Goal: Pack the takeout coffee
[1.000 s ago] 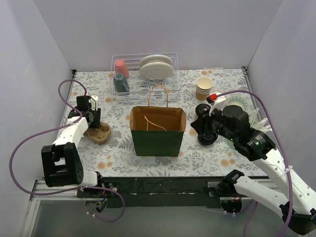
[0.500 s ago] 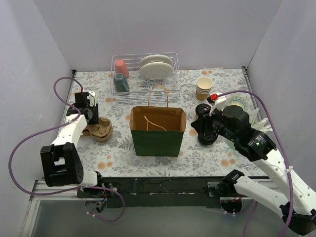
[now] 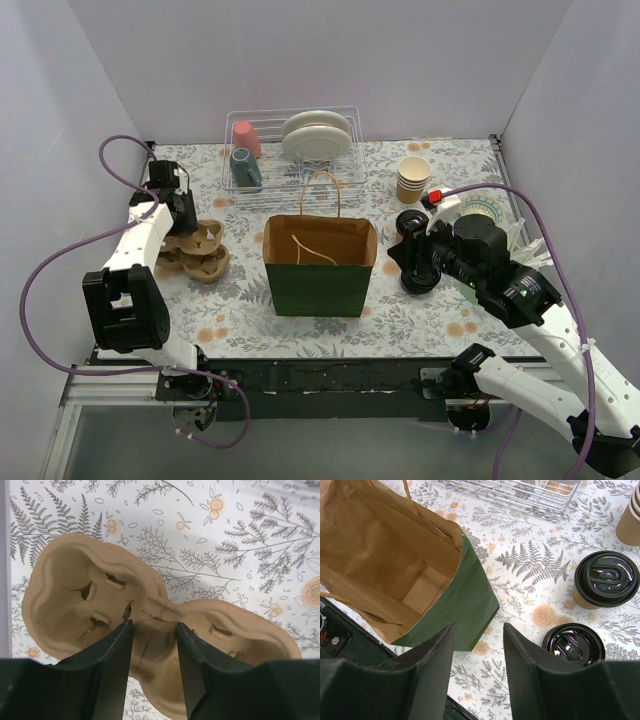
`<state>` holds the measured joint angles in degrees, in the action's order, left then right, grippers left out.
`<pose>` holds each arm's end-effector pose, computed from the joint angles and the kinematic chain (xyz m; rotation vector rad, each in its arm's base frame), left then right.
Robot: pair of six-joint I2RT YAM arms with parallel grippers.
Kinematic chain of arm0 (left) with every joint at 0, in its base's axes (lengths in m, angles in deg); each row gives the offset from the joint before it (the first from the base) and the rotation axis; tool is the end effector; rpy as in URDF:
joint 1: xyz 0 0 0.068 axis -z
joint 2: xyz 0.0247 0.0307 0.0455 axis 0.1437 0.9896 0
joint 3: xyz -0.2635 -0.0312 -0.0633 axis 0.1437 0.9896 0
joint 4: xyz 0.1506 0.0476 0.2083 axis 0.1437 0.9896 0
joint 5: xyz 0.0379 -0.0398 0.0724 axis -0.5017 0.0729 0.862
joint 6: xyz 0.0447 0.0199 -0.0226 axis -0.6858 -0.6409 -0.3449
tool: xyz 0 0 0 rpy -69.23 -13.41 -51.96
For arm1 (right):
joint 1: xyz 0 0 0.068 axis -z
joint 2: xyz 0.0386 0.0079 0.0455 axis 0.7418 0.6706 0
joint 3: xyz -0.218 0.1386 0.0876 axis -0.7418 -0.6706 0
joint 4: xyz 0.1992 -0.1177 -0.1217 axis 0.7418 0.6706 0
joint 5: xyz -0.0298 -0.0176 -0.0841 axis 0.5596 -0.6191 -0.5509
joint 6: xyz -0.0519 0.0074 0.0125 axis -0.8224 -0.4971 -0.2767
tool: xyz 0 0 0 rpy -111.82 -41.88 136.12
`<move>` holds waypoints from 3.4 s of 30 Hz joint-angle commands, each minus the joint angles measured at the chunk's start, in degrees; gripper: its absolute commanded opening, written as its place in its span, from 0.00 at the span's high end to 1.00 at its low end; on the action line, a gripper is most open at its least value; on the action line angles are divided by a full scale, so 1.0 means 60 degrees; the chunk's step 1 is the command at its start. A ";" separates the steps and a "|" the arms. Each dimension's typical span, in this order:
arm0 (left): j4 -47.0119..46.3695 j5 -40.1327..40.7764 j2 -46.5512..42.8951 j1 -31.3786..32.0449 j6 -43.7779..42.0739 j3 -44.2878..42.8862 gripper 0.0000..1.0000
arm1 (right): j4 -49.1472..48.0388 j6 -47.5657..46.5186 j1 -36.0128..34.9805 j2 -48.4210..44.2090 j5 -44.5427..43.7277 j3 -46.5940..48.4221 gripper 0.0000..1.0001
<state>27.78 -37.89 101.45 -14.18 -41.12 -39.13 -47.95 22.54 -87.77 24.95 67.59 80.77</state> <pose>0.3123 0.0381 0.2540 -1.0596 2.3633 -0.0052 0.1233 0.1006 0.3755 -0.4103 1.9124 0.5728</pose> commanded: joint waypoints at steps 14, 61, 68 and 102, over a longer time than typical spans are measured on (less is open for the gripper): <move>0.2218 -0.1991 -0.1132 0.0398 0.2215 -0.3113 0.71 | -0.0014 0.0618 -0.0019 0.0374 -0.0034 0.1058 0.50; 0.0344 -0.6286 -0.5864 0.3871 0.9216 -0.2225 0.76 | -0.0381 -0.0481 -0.0033 0.0725 0.2239 0.2670 0.47; -0.0213 -0.6549 -0.5206 0.3900 0.9817 -0.2307 0.78 | -0.0322 0.0119 -0.0019 0.1004 0.0992 0.3430 0.48; 0.3509 -0.4676 -0.3273 0.5201 1.0903 -0.3994 0.82 | 0.1231 0.0896 -0.0019 0.3567 0.2853 0.5893 0.49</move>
<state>46.77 -71.09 80.40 13.28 24.85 -61.25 -40.30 26.93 -87.77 45.97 85.66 112.66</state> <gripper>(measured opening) 0.364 0.512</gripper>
